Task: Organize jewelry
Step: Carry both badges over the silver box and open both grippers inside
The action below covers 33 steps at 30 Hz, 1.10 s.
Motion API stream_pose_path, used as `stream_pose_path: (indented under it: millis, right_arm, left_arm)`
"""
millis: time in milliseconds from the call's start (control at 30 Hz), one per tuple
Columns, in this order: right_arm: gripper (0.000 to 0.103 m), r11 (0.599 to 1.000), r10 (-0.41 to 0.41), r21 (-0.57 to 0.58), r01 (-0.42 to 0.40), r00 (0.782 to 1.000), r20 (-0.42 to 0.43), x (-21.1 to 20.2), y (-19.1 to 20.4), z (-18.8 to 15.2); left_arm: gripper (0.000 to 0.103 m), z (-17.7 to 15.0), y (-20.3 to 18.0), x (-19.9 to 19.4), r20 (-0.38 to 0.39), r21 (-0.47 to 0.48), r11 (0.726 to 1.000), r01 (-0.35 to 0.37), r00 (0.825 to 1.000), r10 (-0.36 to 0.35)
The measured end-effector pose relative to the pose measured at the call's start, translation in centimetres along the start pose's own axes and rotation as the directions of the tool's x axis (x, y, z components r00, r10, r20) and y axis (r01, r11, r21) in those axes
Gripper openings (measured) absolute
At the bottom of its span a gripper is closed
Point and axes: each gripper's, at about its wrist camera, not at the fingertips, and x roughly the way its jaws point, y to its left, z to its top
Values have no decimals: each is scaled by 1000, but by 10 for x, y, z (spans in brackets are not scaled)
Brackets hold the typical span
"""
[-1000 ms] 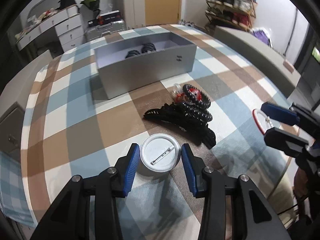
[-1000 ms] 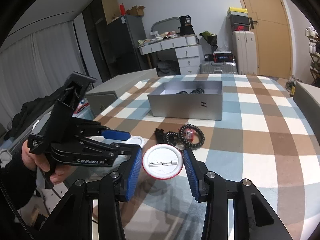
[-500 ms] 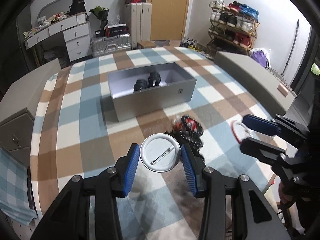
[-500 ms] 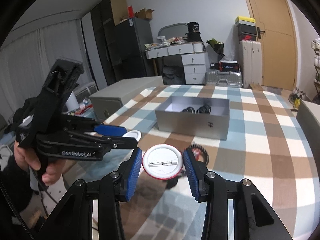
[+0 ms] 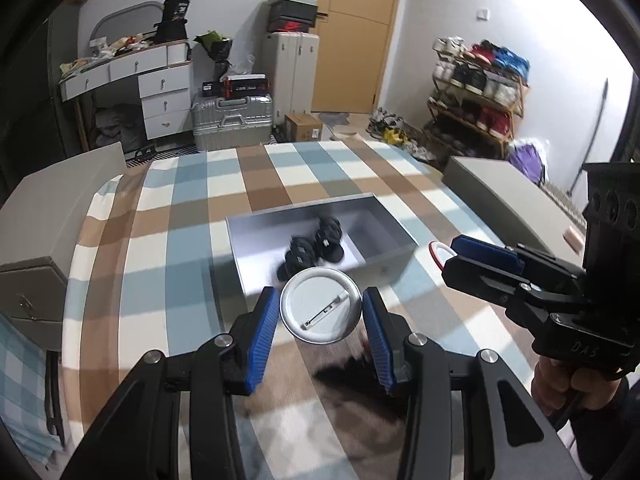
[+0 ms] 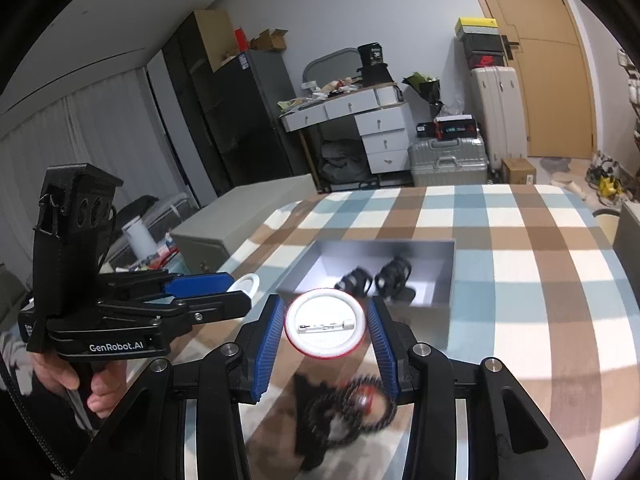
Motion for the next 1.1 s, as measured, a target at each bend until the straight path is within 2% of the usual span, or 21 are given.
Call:
stream_pose_path:
  millis: [300, 467, 633, 800, 1100]
  right_arm:
    - [42, 997, 68, 37, -67, 997, -38, 47, -17, 34]
    - [42, 992, 115, 64, -112, 992, -56, 77, -29, 53]
    - [42, 992, 110, 74, -102, 987, -117, 109, -25, 59]
    - [42, 994, 107, 42, -100, 976, -191, 136, -13, 56]
    - [42, 995, 92, 73, -75, 961, -260, 157, -18, 53]
  left_arm:
    - [37, 14, 12, 37, -26, -42, 999, 0, 1000, -1]
    - [37, 13, 27, 47, 2, -117, 993, 16, 1000, -16]
    - [37, 11, 34, 53, -2, -147, 989, 1, 1000, -1]
    - [37, 8, 32, 54, -5, -152, 987, 45, 999, -46]
    - [37, 9, 32, 54, 23, -176, 983, 54, 998, -51]
